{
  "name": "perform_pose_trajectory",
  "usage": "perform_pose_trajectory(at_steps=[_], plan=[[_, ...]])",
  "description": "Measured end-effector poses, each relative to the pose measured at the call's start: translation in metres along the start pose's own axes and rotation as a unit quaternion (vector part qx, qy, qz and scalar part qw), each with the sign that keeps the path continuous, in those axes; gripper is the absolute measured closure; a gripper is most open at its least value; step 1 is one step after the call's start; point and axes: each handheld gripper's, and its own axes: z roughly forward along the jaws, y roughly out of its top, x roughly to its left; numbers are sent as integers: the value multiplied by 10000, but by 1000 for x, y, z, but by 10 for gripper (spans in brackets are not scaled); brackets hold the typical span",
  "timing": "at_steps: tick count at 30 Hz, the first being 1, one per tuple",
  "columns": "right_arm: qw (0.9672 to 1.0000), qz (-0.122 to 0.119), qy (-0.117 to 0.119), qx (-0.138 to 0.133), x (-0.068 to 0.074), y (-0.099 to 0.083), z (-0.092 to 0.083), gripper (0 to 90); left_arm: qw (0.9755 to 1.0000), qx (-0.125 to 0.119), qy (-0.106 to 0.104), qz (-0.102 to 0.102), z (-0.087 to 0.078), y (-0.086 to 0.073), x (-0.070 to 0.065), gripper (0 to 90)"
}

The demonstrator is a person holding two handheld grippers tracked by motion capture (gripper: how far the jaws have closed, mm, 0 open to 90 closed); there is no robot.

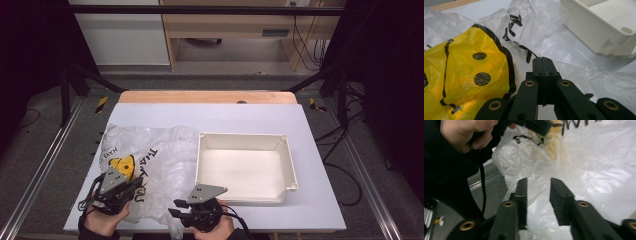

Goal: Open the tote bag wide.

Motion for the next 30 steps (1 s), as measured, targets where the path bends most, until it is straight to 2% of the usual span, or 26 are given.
perform_pose_trajectory(at_steps=[1, 2, 4, 7, 12, 14, 16, 17, 19, 20, 21, 22, 24, 26, 27, 28, 29, 30], plan=[[9999, 26, -57, -154, -1, 3, -3, 573, 10000, -72, -5, -3, -3, 1, 1, 900], [9997, 32, -76, -209, -1, 3, -3, 534, 10000, -87, -3, 17, -5, 2, 1, 900], [9997, 63, -68, -232, -1, 4, -2, 519, 9999, -156, -22, 11, -8, 3, 1, 900], [9995, 131, 60, -268, 1, 4, 1, 448, 9998, -175, -34, 54, -8, 3, -1, 900], [9996, 210, 167, -52, 2, 0, 14, 445, 9998, -160, -39, 78, -8, 3, -1, 900], [9987, 381, 331, 49, -2, -4, 22, 494, 9997, -215, -72, 7, -10, 3, 0, 900], [9978, 455, 458, 150, -4, -5, 27, 597, 9997, -239, -96, -7, -11, 2, 1, 900], [9978, 381, 498, 206, -4, -5, 28, 704, 9996, -257, -99, -18, -11, 2, 1, 900], [9981, 301, 456, 269, -4, -3, 27, 819, 9995, -299, -133, -35, -13, 2, 1, 900], [9981, 301, 456, 269, -4, -3, 27, 819, 9993, -330, -167, -57, -13, 2, 1, 900], [9989, 211, 362, 218, -5, 0, 23, 871, 9990, -378, -195, -102, -15, 2, 1, 791], [9989, 211, 362, 218, -5, 0, 23, 871, 9987, -426, -262, -126, -16, 2, 1, 791], [9996, 102, 231, 107, -5, 4, 18, 883, 9972, -548, -454, -214, -19, 2, 1, 700], [9998, 59, 157, -51, -5, 9, 13, 886, 9967, -570, -505, -269, -22, 1, 0, 625], [9998, 1, 56, -201, -4, 13, 10, 887, 9963, -572, -550, -319, -23, 1, -1, 546], [9998, 1, 56, -201, -4, 13, 10, 887, 9961, -564, -579, -354, -24, 0, -2, 546], [9994, -110, -33, -317, -2, 17, 8, 888, 9960, -571, -592, -359, -25, 0, -3, 486], [9993, -152, -74, -338, -1, 18, 8, 888, 9959, -585, -587, -367, -26, -1, -4, 468]])
